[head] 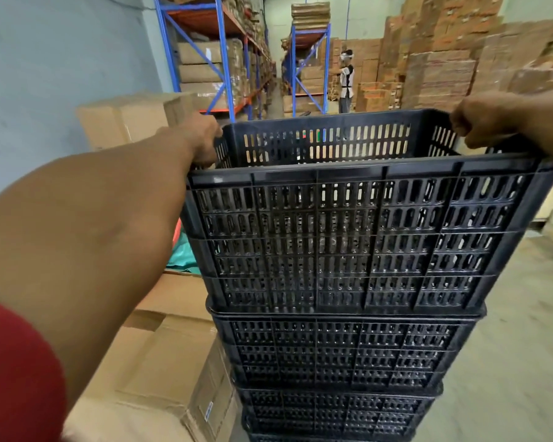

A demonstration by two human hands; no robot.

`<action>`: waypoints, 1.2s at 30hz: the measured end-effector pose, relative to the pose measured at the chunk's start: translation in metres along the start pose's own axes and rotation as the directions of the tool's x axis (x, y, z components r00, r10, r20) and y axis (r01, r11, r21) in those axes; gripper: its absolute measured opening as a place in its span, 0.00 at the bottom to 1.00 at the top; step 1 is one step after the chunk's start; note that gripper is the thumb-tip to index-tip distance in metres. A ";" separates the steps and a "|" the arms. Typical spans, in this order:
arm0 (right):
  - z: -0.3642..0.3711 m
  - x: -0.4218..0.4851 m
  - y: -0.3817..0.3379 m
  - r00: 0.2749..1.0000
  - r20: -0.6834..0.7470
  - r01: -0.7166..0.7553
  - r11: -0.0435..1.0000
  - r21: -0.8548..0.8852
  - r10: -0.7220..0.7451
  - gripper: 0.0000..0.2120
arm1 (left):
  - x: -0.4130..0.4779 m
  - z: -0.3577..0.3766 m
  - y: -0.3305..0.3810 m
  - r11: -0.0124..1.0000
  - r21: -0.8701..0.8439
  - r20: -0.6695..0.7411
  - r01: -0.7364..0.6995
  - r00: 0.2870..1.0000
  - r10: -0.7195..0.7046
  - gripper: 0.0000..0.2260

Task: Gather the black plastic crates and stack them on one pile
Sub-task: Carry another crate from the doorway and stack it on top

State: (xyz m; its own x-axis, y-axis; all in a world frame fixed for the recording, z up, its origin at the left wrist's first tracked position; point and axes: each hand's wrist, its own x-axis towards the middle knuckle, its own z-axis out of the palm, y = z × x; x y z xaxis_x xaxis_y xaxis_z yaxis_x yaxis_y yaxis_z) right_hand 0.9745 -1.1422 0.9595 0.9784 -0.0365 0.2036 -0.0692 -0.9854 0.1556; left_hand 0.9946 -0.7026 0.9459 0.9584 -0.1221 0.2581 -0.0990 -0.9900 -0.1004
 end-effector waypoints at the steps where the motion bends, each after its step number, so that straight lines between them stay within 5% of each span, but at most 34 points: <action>1: 0.000 -0.001 0.000 1.000 -0.003 0.001 1.000 -0.001 -0.001 0.10 | 0.002 0.002 0.000 1.000 0.021 0.015 -0.015 1.000 0.015 0.07; 7: 0.002 -0.016 -0.011 1.000 -0.003 0.010 0.999 0.034 -0.010 0.06 | 0.016 0.014 -0.008 0.998 0.031 0.035 -0.048 0.998 0.047 0.10; 12: 0.001 -0.018 -0.015 0.990 0.132 -0.066 0.990 0.127 0.049 0.24 | 0.036 0.024 -0.004 0.996 0.027 0.179 0.085 0.980 -0.088 0.47; 15: 0.005 -0.011 -0.007 0.980 0.179 -0.126 0.965 0.228 0.085 0.31 | 0.032 0.020 0.001 0.981 -0.017 0.247 0.194 0.952 -0.184 0.60; 25: 0.013 0.001 0.001 0.969 0.226 -0.179 0.911 0.372 0.098 0.61 | 0.013 0.011 0.010 0.931 -0.265 0.303 0.251 0.938 -0.167 0.56; 36: 0.002 -0.019 -0.007 0.971 0.195 -0.215 0.850 0.481 0.135 0.39 | 0.005 0.008 0.006 0.938 -0.269 0.249 0.219 0.956 -0.152 0.61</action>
State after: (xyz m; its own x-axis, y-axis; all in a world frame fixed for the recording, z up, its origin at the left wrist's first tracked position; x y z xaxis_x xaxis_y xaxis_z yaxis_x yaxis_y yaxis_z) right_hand 0.9565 -1.1346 0.9530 0.9791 -0.2012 0.0303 -0.1752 -0.9095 -0.3769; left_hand 1.0008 -0.7081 0.9392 0.9984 0.0513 0.0228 0.0450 -0.9742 0.2213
